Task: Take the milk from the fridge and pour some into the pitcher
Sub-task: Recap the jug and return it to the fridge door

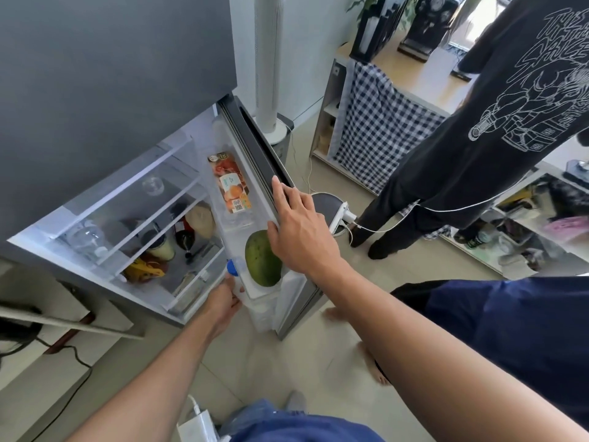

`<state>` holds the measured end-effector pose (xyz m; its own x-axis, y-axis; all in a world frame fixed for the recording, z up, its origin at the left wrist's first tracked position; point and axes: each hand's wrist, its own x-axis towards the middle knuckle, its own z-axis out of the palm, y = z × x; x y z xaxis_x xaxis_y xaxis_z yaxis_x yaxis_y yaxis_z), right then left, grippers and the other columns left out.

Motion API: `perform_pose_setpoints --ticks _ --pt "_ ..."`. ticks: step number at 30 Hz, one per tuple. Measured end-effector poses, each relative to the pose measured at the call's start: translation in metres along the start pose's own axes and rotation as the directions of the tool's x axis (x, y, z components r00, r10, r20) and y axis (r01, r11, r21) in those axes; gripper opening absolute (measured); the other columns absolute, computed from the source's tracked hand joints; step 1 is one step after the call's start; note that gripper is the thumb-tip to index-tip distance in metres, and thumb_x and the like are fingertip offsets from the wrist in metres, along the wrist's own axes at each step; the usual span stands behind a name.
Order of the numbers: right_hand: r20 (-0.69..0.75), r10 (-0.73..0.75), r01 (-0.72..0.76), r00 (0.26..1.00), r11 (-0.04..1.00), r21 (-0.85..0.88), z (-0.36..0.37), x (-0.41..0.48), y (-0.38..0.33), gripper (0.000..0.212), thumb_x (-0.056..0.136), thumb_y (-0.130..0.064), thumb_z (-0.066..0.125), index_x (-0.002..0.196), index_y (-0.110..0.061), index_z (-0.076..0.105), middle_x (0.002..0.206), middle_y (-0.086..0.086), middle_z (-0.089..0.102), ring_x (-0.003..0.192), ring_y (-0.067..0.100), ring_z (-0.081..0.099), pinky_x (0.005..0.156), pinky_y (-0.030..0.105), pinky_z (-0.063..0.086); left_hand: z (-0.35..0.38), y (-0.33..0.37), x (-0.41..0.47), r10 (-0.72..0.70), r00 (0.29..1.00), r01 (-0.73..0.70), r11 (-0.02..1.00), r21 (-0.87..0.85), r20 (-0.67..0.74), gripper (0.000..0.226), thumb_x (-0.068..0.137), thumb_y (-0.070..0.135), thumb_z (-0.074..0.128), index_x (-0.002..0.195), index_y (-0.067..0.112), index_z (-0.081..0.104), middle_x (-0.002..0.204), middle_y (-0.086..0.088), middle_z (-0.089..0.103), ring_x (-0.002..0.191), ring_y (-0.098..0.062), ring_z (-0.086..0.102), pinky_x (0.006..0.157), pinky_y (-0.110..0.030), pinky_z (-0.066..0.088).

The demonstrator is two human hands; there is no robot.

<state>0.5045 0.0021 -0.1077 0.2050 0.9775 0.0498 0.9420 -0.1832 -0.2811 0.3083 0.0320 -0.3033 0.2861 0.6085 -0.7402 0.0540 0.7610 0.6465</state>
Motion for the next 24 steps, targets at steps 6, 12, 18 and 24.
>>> perform_pose_setpoints --ticks 6,12,18,24 --pt "-0.008 -0.008 0.008 1.0 1.0 -0.006 -0.001 -0.001 0.002 0.08 0.112 -0.035 0.049 0.177 -0.017 0.008 0.174 0.01 0.036 0.155 0.034 0.034 0.104 0.06 0.054 0.003 0.007 -0.005 -0.038 0.995 0.016 0.972 0.236 0.09 0.038 0.121 0.036 0.038 0.148 0.03 0.064 0.135 0.006 0.074 0.118 -0.009 0.067 0.121 -0.036 0.044" --pt "-0.011 0.004 -0.004 1.0 1.0 0.002 0.001 -0.002 -0.005 0.081 0.111 -0.035 0.05 0.177 -0.016 0.008 0.175 0.01 0.035 0.157 0.034 0.032 0.103 0.058 0.055 0.005 0.005 -0.011 -0.023 0.983 -0.071 0.864 0.499 0.181 0.065 0.083 0.065 0.064 0.139 0.036 0.076 0.141 0.009 0.076 0.131 -0.015 0.069 0.122 -0.046 0.051" --pt "-0.015 0.013 -0.013 1.0 1.0 0.017 0.002 -0.004 -0.012 0.082 0.111 -0.035 0.05 0.177 -0.015 0.008 0.175 0.01 0.034 0.156 0.035 0.032 0.103 0.06 0.054 -0.002 0.009 -0.025 0.049 0.991 -0.098 0.904 0.416 0.128 0.052 0.089 0.054 0.066 0.136 0.035 0.076 0.133 0.009 0.079 0.126 -0.016 0.071 0.118 -0.046 0.052" --pt "0.0 0.033 -0.033 0.999 0.999 0.042 0.001 -0.006 -0.022 0.088 0.108 -0.047 0.048 0.178 -0.017 0.004 0.177 0.008 0.029 0.16 0.034 0.029 0.111 0.061 0.051 -0.023 0.012 -0.029 0.152 0.988 -0.141 0.919 0.368 -0.003 0.028 0.118 0.035 0.051 0.133 0.022 0.07 0.132 0.002 0.076 0.115 -0.014 0.073 0.102 -0.04 0.056"
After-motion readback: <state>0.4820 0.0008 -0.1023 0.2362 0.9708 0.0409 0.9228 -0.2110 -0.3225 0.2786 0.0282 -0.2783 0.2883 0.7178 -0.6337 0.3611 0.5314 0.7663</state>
